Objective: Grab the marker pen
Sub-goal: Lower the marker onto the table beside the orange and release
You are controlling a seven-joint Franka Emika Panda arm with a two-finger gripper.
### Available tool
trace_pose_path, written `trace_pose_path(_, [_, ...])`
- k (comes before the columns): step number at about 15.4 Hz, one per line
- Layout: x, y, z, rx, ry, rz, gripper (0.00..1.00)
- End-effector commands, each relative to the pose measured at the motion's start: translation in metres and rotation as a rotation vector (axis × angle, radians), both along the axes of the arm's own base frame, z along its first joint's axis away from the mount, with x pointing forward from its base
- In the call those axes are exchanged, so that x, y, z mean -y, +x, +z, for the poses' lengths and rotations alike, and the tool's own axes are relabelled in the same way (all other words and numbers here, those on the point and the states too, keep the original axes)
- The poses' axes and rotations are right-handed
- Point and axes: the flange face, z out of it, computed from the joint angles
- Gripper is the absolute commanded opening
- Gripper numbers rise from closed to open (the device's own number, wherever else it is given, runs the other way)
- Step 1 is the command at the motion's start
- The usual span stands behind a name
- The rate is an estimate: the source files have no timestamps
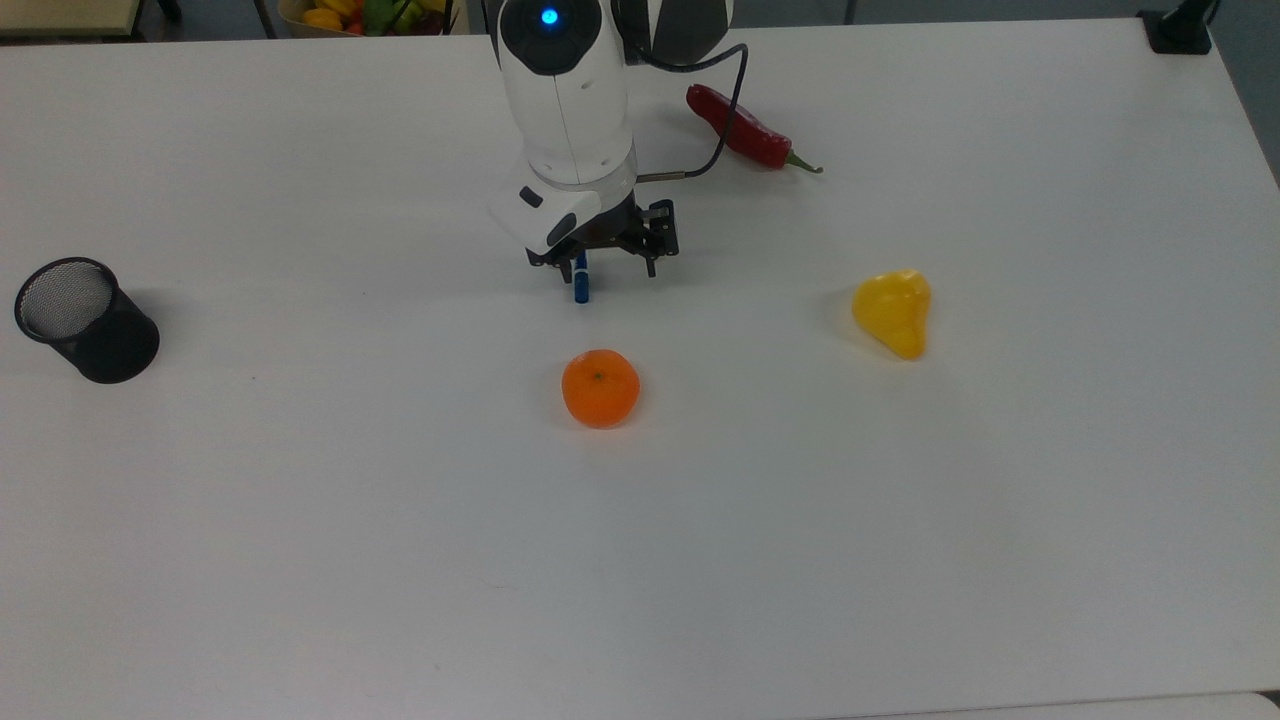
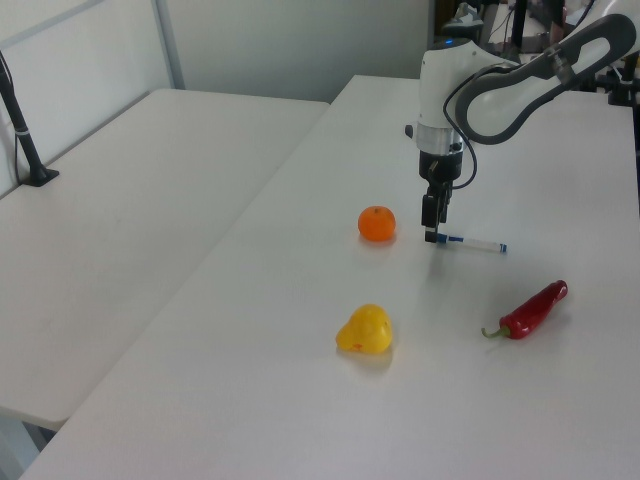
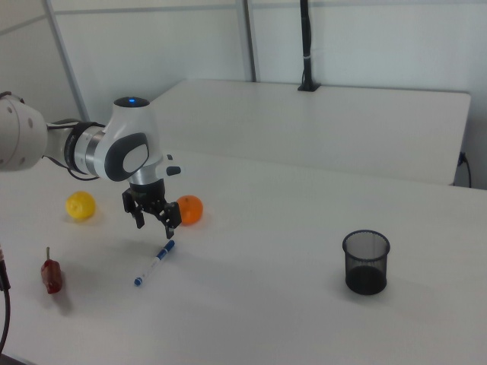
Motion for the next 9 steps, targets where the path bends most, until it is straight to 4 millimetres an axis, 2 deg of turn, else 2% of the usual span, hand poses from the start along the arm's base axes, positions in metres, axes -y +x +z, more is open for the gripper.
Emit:
trace_pose_path(1, [0.009, -0.003, 0.037, 0.054, -0.004, -0.031, 1.0])
trace_pose_path(4, [0.022, -0.005, 0.083, 0.052, -0.01, -0.046, 1.0])
trace_pose_path(7, [0.049, -0.006, 0.137, 0.075, -0.012, -0.084, 1.0])
trace_pose_path(9, [0.07, -0.014, 0.172, 0.078, -0.018, -0.116, 1.0])
